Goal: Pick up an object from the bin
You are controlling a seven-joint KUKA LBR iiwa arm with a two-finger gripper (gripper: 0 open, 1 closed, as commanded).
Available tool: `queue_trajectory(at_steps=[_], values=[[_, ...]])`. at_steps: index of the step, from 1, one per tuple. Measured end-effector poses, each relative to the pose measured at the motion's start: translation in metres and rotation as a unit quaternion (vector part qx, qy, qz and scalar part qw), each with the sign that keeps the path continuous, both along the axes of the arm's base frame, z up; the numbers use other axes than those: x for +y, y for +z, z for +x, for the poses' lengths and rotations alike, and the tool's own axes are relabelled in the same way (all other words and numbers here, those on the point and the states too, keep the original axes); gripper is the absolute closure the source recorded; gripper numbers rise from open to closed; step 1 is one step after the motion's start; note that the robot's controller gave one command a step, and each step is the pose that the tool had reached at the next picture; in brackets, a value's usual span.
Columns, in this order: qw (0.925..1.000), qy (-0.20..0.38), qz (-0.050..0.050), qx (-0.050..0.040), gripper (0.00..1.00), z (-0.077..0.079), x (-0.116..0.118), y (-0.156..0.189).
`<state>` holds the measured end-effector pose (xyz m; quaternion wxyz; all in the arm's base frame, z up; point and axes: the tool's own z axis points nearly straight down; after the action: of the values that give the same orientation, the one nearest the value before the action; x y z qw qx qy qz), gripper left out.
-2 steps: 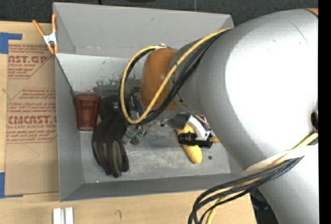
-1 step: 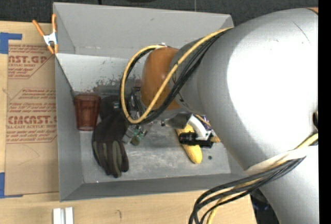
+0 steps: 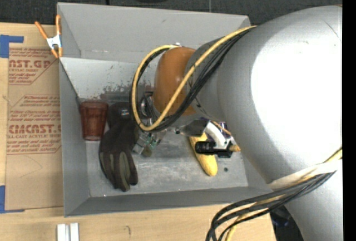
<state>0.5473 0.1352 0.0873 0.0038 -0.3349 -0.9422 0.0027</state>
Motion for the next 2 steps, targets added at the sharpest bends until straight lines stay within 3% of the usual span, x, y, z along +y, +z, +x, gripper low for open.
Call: queue_trajectory(at_steps=[2], values=[[1.0,0.0,0.002,-0.0054,1.0,0.003,0.001,0.031]])
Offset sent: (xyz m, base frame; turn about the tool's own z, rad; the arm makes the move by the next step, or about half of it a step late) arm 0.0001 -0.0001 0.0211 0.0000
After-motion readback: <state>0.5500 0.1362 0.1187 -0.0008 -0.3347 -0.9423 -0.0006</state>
